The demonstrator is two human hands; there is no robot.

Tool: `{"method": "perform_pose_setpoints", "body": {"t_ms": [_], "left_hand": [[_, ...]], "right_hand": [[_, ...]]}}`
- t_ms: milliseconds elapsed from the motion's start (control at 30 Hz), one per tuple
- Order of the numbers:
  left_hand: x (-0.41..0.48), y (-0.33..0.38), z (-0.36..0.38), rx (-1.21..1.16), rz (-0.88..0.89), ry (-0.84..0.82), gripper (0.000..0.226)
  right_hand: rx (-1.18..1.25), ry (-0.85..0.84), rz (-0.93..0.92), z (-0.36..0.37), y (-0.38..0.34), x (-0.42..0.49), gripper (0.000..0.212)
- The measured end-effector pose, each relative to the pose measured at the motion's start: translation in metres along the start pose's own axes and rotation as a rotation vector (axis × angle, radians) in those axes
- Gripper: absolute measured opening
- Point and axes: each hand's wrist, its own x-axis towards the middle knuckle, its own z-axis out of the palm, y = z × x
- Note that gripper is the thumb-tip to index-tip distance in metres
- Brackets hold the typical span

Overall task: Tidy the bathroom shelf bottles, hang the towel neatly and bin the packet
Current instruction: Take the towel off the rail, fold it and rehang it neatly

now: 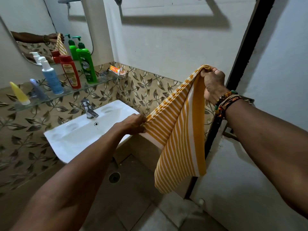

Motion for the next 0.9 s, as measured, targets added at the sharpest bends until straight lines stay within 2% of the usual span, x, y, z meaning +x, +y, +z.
{"method": "perform_pose_setpoints", "body": {"t_ms": [67, 167, 367, 467, 567, 633, 733, 833, 900], "left_hand": [[-0.002, -0.006, 0.000, 0.029, -0.032, -0.004, 0.010], [-0.004, -0.013, -0.005, 0.035, -0.086, 0.090, 0.013], [-0.006, -0.021, -0.029, 0.017, -0.115, 0.423, 0.016], [-0.005, -0.018, -0.044, 0.133, -0.136, 0.611, 0.016], [-0.006, -0.012, -0.062, 0.269, 0.012, 0.759, 0.017], [-0.007, -0.009, -0.072, 0.259, 0.109, 0.807, 0.020], [-0.009, -0.007, -0.085, 0.211, 0.119, 0.793, 0.038], [-0.010, -0.006, -0.091, 0.296, 0.087, 0.770, 0.018], [-0.011, -0.006, -0.093, 0.302, -0.017, 0.791, 0.018]], "right_hand": [[-0.016, 0.033, -0.006, -0.006, 0.001, 0.001, 0.026], [-0.043, 0.051, -0.013, -0.012, 0.005, 0.003, 0.027], [-0.161, 0.217, -0.036, -0.022, 0.015, 0.008, 0.027], [-0.217, 0.302, -0.006, -0.025, 0.020, 0.008, 0.030], [-0.261, 0.383, -0.007, -0.031, 0.020, 0.008, 0.031], [-0.317, 0.433, 0.007, -0.037, 0.021, 0.010, 0.032], [-0.377, 0.450, 0.052, -0.044, 0.028, 0.010, 0.030], [-0.402, 0.436, 0.081, -0.046, 0.035, 0.009, 0.030], [-0.476, 0.424, 0.064, -0.046, 0.036, 0.008, 0.031]]}}
